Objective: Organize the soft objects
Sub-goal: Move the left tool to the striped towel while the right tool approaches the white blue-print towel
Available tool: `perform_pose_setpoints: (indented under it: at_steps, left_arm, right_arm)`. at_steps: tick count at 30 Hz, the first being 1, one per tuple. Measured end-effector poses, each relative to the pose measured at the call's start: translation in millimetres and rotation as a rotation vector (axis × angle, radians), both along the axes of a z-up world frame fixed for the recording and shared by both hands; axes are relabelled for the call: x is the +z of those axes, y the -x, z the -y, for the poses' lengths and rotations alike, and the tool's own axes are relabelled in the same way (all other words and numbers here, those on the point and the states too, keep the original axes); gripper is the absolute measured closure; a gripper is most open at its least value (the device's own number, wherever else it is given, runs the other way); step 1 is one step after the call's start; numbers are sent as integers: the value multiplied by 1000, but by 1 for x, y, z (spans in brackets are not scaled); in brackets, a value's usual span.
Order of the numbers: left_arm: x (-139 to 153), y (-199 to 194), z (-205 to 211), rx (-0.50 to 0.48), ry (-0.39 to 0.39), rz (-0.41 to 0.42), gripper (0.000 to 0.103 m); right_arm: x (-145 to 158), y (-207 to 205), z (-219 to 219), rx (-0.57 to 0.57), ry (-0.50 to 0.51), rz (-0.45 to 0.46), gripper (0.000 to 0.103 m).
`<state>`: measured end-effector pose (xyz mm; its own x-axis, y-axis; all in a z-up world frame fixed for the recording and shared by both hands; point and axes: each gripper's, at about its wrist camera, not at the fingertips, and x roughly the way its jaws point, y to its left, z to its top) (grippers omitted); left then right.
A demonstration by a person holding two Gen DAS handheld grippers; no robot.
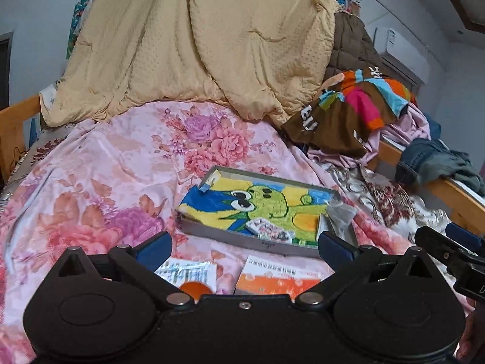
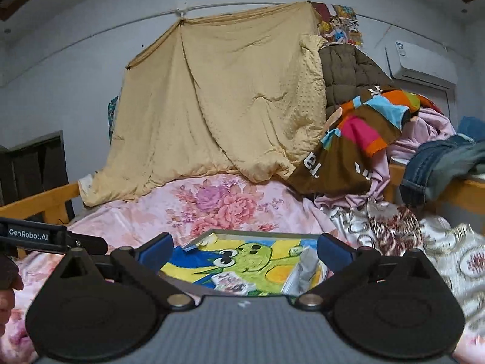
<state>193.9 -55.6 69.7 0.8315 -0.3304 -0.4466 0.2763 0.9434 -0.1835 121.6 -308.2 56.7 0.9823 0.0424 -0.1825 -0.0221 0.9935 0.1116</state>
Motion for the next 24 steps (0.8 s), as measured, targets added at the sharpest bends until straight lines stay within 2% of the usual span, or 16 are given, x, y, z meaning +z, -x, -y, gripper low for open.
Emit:
perform_pose_setpoints:
  at_steps: [7,12,18,24]
  left_arm:
    - [-14,31,-24,-64,-13,-22,1]
    - [-28,48,-32,-120,-41,-36,1]
    - [-49,57,-35,-177,-79,-59,1]
    - [-69,55,-32,-237,-113,-88,1]
  right_arm:
    - [-13,45,-11,-23,-10,-39,0]
    - [-26,62,-23,-28,-7,-120,0]
    - [-45,67,-38,-8,7,-236,0]
    - [-53,63,-43,-4,17,-269,0]
